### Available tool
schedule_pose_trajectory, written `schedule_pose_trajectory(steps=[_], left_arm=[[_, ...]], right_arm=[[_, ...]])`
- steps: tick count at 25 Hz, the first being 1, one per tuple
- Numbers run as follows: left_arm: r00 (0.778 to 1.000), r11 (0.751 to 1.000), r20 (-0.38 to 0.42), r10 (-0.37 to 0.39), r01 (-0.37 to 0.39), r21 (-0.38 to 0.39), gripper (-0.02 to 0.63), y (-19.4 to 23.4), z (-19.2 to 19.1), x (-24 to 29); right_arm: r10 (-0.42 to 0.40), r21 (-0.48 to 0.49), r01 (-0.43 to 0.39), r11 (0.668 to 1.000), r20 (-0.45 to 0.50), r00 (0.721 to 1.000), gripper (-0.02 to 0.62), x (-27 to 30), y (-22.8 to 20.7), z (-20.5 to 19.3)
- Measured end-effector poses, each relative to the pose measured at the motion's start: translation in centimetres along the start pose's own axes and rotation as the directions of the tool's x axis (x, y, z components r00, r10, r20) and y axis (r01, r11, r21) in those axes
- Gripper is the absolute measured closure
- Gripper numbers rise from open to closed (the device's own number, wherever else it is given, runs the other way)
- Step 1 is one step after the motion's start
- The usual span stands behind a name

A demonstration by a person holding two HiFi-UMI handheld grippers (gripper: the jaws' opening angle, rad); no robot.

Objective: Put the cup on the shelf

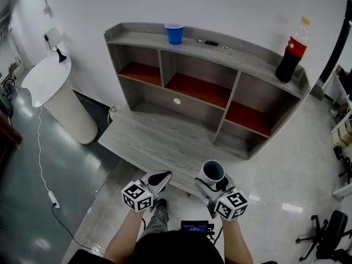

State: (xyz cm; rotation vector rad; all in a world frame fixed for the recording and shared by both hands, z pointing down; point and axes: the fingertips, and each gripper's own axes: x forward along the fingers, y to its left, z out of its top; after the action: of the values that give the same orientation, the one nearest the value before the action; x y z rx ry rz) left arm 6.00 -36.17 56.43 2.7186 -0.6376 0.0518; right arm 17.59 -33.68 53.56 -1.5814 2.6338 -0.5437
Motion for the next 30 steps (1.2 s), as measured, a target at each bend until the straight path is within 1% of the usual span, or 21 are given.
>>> schedule_pose_trajectory(steps=[6, 12, 22, 26, 30], left_arm=[[0.998, 0.998, -0.009, -0.056, 0.056, -0.002, 0.604, 3.9, 2.3, 2.7], [0.993, 0.994, -0.032, -0.112, 0.112, -0.001, 0.604, 8.0, 4.0, 4.4], [0.974, 0.976, -0.080, -0.213, 0.216, 0.028, 0.604, 14.3, 6.7, 6.2], [0.963, 0.966, -0.089, -0.254, 0.258, 0.030, 0.604, 15.4, 7.2, 7.0], [0.953, 0.957, -0.094, -0.287, 0.290, 0.017, 0.604, 15.2, 7.0, 8.0]], right_arm=[[-0.047, -0.002, 0.047, 0.999, 0.016, 0.999, 0.235, 3.9, -1.8, 2.2], [-0.099, 0.010, 0.099, 0.995, 0.021, 0.995, 0.235, 7.8, -2.8, 3.2], [-0.193, 0.031, 0.192, 0.981, 0.059, 0.979, 0.235, 13.8, -3.4, 4.6], [-0.227, 0.041, 0.225, 0.974, 0.066, 0.972, 0.235, 14.8, -3.5, 4.7], [-0.253, 0.040, 0.251, 0.967, 0.055, 0.966, 0.235, 14.8, -3.8, 4.6]])
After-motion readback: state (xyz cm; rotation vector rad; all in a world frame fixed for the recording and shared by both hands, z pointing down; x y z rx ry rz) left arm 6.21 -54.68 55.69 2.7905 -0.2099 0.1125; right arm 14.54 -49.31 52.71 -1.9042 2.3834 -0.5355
